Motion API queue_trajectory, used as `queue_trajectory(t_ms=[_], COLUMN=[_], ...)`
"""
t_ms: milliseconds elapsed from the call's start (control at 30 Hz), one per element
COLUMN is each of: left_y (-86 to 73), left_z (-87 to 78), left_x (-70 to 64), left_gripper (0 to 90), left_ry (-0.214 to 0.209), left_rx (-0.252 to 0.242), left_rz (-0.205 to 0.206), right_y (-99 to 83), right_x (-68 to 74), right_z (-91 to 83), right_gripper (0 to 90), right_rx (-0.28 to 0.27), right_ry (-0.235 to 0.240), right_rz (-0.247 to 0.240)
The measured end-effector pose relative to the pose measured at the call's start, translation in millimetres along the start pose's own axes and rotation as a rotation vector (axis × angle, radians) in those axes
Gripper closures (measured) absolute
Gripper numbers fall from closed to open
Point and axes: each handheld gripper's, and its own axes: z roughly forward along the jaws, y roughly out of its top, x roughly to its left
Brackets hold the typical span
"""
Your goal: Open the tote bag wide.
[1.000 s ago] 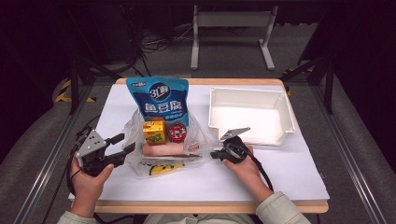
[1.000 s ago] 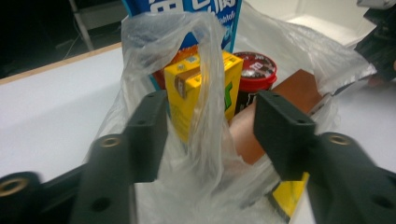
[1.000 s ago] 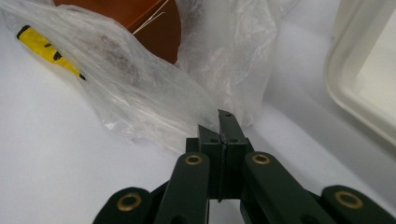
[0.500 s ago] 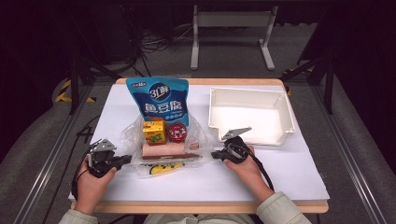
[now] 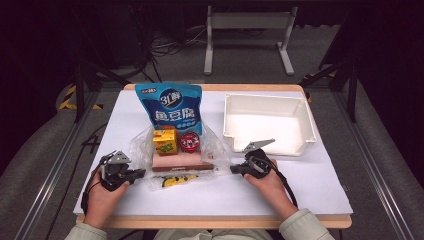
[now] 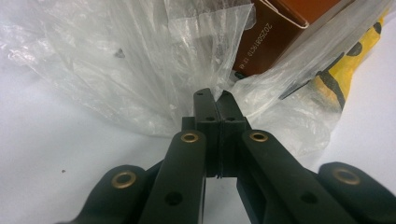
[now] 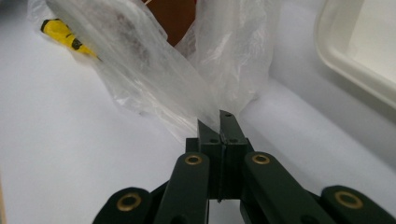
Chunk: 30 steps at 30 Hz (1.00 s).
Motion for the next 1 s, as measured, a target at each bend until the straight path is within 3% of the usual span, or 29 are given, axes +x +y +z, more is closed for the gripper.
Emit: queue_trajectory(t_ms=[167, 400, 467, 600, 667, 700, 833, 1000], left_y=[-0.1, -0.2, -0.6, -0.3, -0.2, 0.0, 0.0, 0.1], left_z=[0.6, -0.8, -2.4, -3.3, -3.1, -3.3, -3.8, -3.0], left_x=[0.1, -0.1, 0.0, 0.0, 0.0, -0.4, -0.8, -0.7], left_gripper=[90.0, 89.9, 89.8, 89.8, 89.8, 89.8, 89.7, 89.7], left_ry=[-0.006, 0.001, 0.001, -0.001, -0.003, -0.002, 0.003, -0.001], left_rx=[-0.005, -0.018, -0.029, -0.037, -0.039, -0.037, -0.043, -0.036], left_rz=[0.002, 0.008, 0.007, 0.007, 0.008, 0.010, 0.013, 0.010], right_y=[-6.6, -13.5, -13.0, -10.6, -9.4, -6.6, -0.3, 11.1], right_x=[8.8, 8.7, 9.0, 14.2, 16.2, 20.1, 23.8, 27.8], right_z=[-7.8, -11.6, -12.9, -23.2, -26.6, -34.9, -44.7, -59.2], right_gripper=[90.0, 89.3, 80.3, 55.4, 50.7, 41.8, 36.8, 34.0], right_rx=[0.016, 0.019, 0.012, -0.081, -0.104, -0.166, -0.230, -0.302], right_ry=[0.008, 0.033, 0.045, 0.090, 0.089, 0.091, 0.090, 0.032], right_rz=[-0.029, -0.014, -0.021, -0.039, -0.040, -0.050, -0.061, -0.091])
